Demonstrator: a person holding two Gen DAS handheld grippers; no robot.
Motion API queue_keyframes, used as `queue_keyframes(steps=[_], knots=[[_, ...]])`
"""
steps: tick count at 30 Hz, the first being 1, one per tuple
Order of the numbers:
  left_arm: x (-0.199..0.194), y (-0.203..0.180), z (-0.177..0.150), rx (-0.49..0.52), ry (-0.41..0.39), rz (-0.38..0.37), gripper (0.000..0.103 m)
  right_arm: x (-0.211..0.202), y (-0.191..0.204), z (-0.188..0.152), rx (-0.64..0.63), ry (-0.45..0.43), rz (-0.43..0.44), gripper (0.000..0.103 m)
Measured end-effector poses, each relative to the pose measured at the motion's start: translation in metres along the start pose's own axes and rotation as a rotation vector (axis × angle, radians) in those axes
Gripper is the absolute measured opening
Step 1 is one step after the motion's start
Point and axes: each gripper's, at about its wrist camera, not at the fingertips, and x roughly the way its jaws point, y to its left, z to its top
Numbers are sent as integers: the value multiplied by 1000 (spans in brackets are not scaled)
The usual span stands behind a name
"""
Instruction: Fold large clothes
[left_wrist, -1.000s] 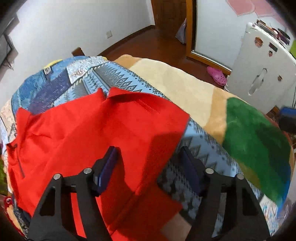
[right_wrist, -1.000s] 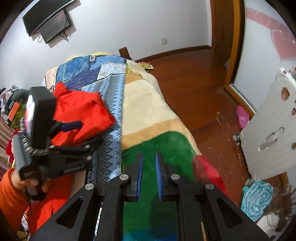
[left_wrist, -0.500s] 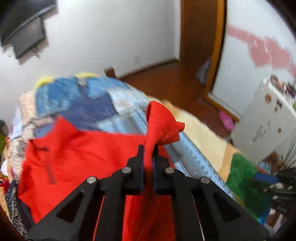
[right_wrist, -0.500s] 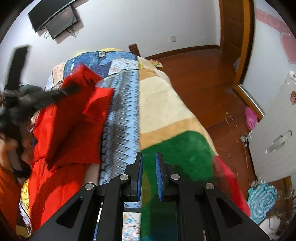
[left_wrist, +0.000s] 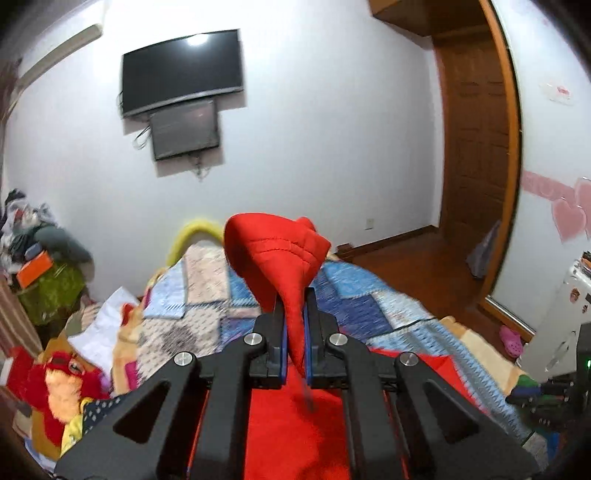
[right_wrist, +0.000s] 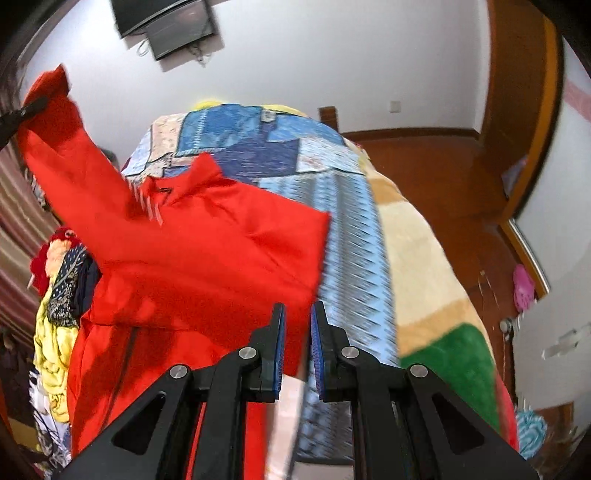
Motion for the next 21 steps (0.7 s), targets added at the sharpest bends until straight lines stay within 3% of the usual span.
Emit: queue_keyframes(steps=[8,14,21], knots=[[33,79,-105,-105,214,24,6,65,57,13,-151,69,-80,9],[45,118,-195,-194,369,55,6,119,76,-3,-291,162,-222,9],[44,142,-266,-318,480,39,6,129,81,-15,-361,169,-263,9]])
